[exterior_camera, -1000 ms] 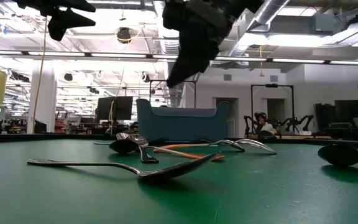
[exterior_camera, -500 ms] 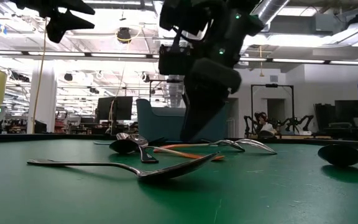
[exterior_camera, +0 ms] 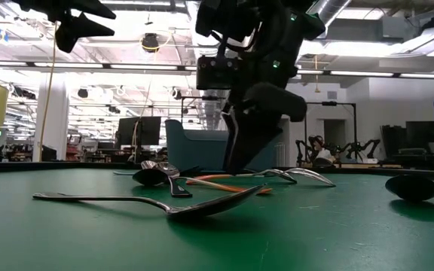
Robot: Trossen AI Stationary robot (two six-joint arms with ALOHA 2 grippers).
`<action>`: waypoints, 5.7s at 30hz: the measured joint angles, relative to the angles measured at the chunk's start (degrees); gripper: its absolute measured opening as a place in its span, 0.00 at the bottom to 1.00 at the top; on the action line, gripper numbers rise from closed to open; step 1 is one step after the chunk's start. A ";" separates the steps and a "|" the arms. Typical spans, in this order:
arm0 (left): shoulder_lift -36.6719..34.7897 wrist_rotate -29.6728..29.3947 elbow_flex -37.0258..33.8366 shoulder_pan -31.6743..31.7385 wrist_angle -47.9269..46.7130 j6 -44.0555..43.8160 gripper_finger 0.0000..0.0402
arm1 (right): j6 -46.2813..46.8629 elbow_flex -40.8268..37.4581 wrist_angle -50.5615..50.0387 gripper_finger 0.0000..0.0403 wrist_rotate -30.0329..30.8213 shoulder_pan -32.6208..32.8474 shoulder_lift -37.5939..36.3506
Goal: Sort silverware by color (type)
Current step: Put the orange spoon into the dark blue bin
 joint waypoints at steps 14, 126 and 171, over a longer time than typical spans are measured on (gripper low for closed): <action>0.00 -1.86 0.00 -0.01 1.56 -2.19 0.42 | -8.97 0.00 -3.48 0.40 -7.09 -3.47 -0.79; 0.50 -5.24 -0.02 -0.01 -2.31 3.91 0.42 | 31.17 0.98 -10.88 0.02 -3.00 13.36 -39.27; 9.40 -9.67 -0.02 0.01 1.47 0.91 0.42 | 43.11 -21.47 -21.64 0.03 4.35 29.99 -46.61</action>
